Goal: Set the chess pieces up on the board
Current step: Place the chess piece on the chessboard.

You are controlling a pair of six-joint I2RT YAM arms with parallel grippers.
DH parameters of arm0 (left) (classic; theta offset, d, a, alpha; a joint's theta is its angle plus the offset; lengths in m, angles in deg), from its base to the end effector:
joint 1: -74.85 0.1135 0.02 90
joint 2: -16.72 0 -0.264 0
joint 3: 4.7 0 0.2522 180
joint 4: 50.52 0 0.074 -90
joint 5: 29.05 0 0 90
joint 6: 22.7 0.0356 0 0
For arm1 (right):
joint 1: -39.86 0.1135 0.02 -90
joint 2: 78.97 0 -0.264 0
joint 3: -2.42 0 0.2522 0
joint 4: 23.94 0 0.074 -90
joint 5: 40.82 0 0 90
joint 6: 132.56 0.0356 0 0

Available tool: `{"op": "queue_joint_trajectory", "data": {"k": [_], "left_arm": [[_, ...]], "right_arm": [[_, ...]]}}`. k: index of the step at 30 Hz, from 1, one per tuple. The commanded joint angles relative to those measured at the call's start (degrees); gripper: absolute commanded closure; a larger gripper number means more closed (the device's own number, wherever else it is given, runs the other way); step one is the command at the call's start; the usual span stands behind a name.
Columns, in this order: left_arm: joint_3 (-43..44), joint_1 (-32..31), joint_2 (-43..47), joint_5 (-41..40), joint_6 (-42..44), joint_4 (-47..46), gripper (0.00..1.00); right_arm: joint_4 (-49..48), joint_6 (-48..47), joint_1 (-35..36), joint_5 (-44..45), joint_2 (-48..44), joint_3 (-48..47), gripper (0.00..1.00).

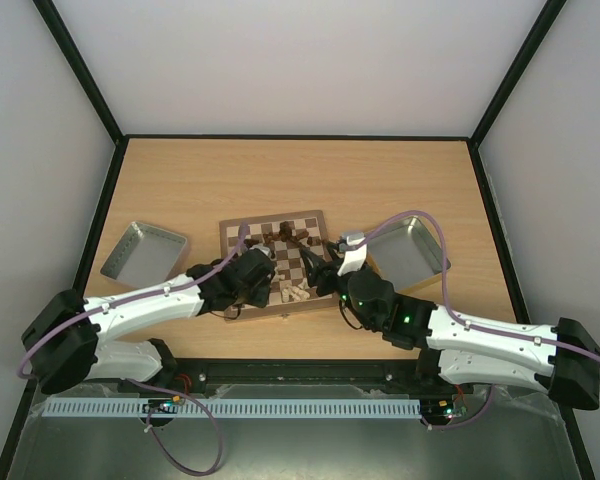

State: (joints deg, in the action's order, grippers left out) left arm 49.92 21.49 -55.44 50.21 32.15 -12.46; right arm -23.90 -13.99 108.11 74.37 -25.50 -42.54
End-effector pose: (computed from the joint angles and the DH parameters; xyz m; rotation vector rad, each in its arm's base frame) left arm 0.1492 -0.1896 0.1989 0.3314 2.5384 -0.3805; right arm 0.0946 0.1962 0.2725 -0.2779 1.7639 0.8689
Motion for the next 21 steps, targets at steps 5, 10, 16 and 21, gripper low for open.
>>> {"op": "queue_joint_trajectory", "data": {"k": [5, 10, 16, 21], "left_arm": [[-2.50, -0.39, -1.86, 0.53, -0.96, -5.88, 0.95], [-2.86, -0.38, -1.68, 2.88, -0.62, -8.11, 0.95], [-4.60, -0.34, -1.73, 4.70, -0.77, -10.84, 0.95], [-5.15, -0.43, -2.36, 4.77, -0.85, -11.14, 0.94]], "right_arm": [[-0.55, 1.19, -0.22, 2.06, 1.25, 0.60, 0.36], [-0.59, 1.30, -0.22, 2.06, 1.89, 0.38, 0.36], [-0.56, 1.48, -0.26, 2.30, 1.81, 0.44, 0.36], [-0.56, 1.56, -0.25, 2.49, 1.89, 0.36, 0.36]]}}
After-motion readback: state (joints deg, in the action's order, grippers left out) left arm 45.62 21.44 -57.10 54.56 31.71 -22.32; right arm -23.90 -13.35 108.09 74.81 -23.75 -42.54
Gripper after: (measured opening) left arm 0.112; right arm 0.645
